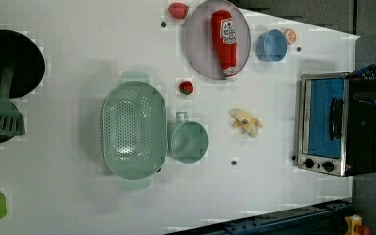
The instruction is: Pick Banana and place it in mug.
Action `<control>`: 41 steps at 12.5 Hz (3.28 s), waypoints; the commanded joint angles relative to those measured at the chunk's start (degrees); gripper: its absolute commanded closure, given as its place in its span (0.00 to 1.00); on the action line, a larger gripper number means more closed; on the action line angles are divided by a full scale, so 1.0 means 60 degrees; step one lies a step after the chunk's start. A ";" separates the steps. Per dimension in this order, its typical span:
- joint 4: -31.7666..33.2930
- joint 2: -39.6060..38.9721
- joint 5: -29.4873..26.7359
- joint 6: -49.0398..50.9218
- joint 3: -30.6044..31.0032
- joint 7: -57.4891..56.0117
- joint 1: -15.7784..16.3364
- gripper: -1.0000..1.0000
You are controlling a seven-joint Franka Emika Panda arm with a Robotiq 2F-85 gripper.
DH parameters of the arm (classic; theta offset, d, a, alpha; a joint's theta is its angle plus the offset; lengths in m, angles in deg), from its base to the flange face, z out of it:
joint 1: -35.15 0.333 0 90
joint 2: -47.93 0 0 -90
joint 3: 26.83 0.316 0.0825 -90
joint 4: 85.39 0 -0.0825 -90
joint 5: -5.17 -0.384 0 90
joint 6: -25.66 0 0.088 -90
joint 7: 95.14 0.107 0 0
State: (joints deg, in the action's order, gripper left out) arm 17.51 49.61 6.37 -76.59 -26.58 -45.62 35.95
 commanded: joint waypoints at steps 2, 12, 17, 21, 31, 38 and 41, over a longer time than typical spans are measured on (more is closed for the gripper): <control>0.1439 0.3105 -0.0146 0.1819 -0.0037 -0.0277 -0.0354 0.10; 0.4443 0.1917 -0.0140 -0.1382 -0.0100 -0.1354 -0.0354 0.00; 0.6425 0.1109 -0.0124 -0.4470 -0.0245 -0.2066 -0.0379 0.00; 0.6622 -0.0138 -0.0115 -0.5617 -0.0505 -0.5366 -0.0386 0.00; 0.6534 -0.3524 -0.0130 -0.9628 -0.0532 -0.6638 -0.0353 0.00; 0.6564 -0.3750 -0.0144 -0.9825 -0.0370 -0.6551 -0.0363 0.52; 0.6519 -0.3372 -0.0144 -0.9764 -0.0394 -0.6550 -0.0374 0.73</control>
State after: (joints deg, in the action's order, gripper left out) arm 55.95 27.30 6.45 -135.17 -29.08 -82.93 33.83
